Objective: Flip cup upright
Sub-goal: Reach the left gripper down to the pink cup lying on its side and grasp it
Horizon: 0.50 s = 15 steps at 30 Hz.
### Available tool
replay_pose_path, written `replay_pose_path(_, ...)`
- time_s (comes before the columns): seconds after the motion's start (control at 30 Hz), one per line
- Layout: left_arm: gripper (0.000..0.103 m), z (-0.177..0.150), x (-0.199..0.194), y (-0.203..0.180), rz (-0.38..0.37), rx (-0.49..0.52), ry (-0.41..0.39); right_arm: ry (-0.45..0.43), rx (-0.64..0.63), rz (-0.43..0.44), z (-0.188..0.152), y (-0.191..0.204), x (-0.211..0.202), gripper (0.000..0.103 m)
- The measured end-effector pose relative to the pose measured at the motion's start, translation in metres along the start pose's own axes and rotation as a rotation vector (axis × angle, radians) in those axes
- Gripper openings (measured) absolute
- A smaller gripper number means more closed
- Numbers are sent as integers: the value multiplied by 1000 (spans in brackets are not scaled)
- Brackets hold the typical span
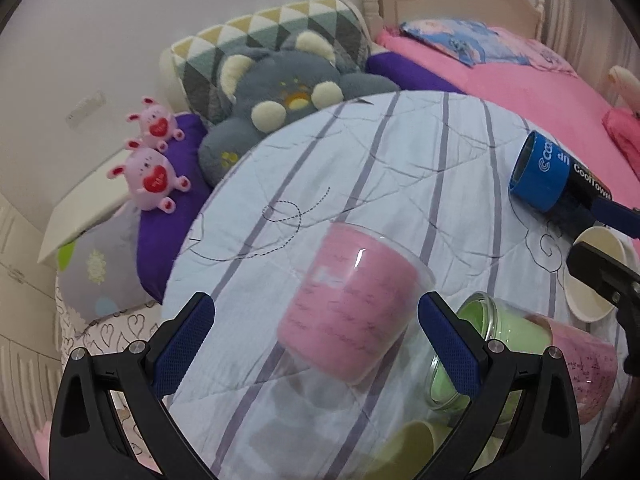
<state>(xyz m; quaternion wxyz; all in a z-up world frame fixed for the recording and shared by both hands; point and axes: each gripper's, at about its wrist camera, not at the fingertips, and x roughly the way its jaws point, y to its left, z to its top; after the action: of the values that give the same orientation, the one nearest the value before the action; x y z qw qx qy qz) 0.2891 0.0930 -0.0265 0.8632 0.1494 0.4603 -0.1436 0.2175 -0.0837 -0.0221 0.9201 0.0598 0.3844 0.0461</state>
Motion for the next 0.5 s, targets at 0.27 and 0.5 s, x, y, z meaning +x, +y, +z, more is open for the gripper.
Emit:
replay_pose_path(0.27, 103, 3, 21, 7, -90, -3, 86, 31, -5, -21, 10, -5, 22, 83)
replay_pose_path(0.5, 67, 5, 43, 4, -109, 0, 151, 32, -6, 4, 13, -4, 27, 83)
